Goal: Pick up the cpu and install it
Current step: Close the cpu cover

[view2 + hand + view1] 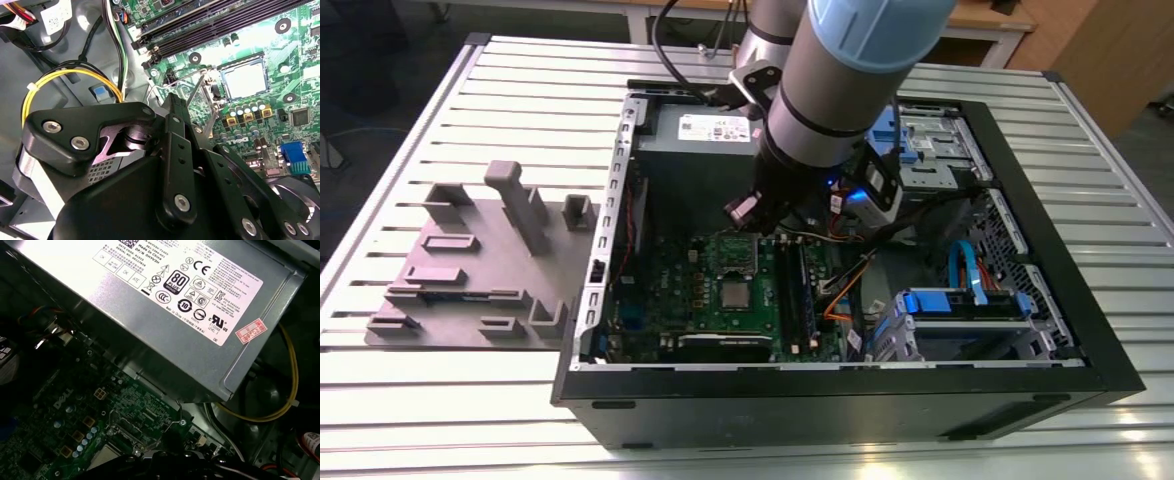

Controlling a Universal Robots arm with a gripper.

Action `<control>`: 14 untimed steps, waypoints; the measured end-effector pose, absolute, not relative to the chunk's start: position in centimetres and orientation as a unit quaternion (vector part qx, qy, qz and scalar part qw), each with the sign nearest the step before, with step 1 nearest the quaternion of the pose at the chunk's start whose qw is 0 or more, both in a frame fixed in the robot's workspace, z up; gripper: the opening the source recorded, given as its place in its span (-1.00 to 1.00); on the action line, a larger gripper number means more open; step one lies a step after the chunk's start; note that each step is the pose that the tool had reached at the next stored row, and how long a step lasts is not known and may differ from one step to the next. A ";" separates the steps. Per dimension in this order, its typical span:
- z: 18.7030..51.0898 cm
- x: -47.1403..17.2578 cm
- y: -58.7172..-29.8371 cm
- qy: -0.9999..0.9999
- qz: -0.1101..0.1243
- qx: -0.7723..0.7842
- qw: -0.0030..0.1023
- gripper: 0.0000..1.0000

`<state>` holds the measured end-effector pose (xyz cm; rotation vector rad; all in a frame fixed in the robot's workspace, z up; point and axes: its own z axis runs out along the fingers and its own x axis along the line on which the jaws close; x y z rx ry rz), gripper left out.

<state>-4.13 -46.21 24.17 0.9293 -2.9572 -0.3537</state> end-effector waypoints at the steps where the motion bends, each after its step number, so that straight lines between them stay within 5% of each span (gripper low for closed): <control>1: 24.2 -4.1 -46.2 -0.948 -0.113 0.298 0.011 -0.79; 14: 24.4 -4.1 -46.8 -0.946 -0.114 0.303 0.011 -0.79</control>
